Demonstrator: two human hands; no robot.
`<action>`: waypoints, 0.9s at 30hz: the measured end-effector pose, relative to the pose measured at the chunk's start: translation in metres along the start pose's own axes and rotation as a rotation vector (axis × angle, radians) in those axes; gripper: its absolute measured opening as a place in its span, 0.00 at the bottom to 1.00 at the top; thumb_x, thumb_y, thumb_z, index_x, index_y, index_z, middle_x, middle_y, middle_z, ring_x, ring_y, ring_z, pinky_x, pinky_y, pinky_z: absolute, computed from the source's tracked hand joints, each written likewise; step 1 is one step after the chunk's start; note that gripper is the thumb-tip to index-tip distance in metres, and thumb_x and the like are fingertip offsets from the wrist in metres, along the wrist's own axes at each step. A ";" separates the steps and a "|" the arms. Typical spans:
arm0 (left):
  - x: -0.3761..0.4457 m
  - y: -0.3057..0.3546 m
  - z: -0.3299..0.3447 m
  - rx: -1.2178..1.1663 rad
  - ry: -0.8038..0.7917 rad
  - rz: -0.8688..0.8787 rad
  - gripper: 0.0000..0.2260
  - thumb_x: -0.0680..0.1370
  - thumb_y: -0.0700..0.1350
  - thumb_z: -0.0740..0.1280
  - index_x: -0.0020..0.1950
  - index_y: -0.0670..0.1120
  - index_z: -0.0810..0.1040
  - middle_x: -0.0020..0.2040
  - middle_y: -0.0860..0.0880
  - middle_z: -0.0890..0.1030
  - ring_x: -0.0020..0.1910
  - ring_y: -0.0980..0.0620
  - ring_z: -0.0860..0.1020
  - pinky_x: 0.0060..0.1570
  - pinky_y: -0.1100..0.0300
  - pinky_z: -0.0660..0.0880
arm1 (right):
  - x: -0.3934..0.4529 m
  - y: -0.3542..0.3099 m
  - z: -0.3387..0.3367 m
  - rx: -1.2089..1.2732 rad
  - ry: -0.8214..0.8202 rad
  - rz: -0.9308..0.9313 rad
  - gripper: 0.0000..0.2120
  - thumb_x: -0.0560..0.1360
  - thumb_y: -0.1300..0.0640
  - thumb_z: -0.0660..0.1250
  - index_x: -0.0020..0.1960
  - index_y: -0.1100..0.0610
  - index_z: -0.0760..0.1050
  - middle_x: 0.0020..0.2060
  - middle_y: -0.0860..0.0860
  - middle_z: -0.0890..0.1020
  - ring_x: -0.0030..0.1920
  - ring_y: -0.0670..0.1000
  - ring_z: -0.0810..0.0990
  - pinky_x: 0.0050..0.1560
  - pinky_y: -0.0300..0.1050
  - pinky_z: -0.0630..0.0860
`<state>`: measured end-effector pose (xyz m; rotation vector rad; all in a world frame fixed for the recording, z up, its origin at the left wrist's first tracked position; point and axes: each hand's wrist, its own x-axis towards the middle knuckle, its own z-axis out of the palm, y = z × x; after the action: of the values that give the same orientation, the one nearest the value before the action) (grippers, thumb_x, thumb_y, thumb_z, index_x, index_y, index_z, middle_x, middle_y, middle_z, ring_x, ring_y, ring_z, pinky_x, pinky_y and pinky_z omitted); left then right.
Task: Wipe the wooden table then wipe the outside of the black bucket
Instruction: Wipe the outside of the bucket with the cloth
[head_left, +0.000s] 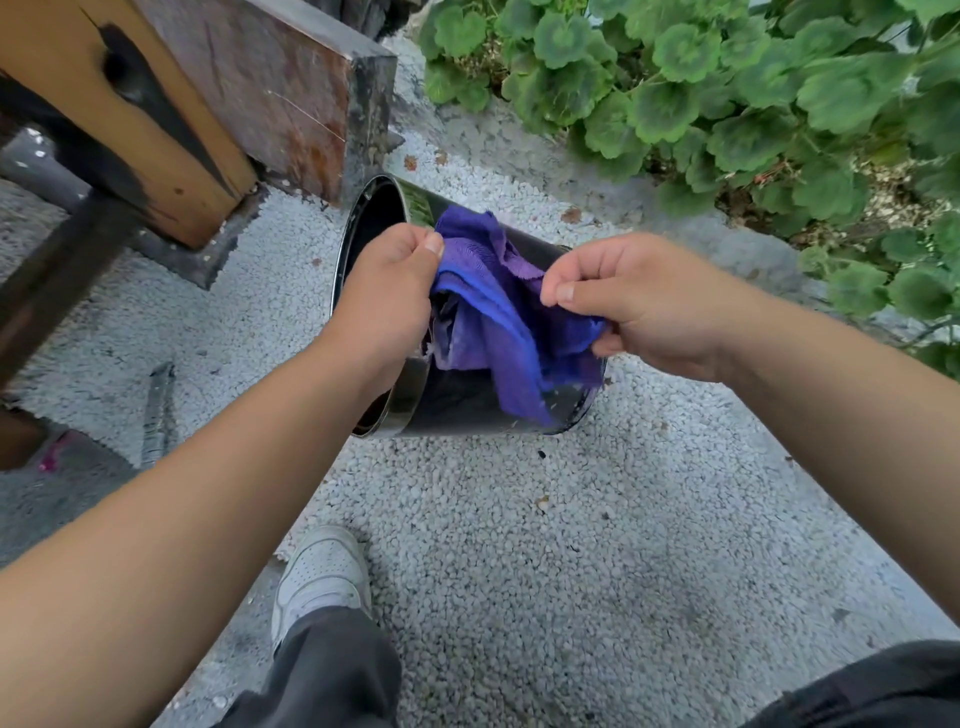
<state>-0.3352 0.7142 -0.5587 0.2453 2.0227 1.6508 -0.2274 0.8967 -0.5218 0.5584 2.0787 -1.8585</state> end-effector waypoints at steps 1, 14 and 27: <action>0.001 -0.001 -0.001 0.014 -0.004 -0.002 0.12 0.84 0.46 0.58 0.43 0.49 0.75 0.38 0.52 0.78 0.34 0.56 0.74 0.35 0.61 0.72 | -0.001 0.000 0.001 -0.074 0.014 -0.015 0.11 0.79 0.62 0.63 0.42 0.52 0.79 0.30 0.47 0.74 0.31 0.46 0.70 0.34 0.39 0.70; 0.005 -0.006 -0.012 -0.038 -0.074 0.028 0.12 0.84 0.43 0.58 0.42 0.47 0.75 0.36 0.53 0.80 0.38 0.53 0.77 0.42 0.61 0.73 | 0.043 0.020 0.044 -0.717 0.256 -0.159 0.14 0.71 0.49 0.73 0.46 0.53 0.70 0.49 0.52 0.74 0.55 0.54 0.72 0.52 0.46 0.68; -0.011 -0.011 -0.017 0.077 -0.227 0.301 0.16 0.75 0.59 0.62 0.63 0.64 0.71 0.61 0.54 0.79 0.63 0.62 0.75 0.59 0.72 0.68 | 0.014 0.002 0.003 0.754 0.027 0.025 0.23 0.74 0.69 0.55 0.70 0.66 0.66 0.64 0.66 0.73 0.63 0.65 0.74 0.63 0.65 0.71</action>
<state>-0.3318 0.6923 -0.5636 0.7619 1.9478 1.6323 -0.2390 0.8953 -0.5300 0.7625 1.3092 -2.6029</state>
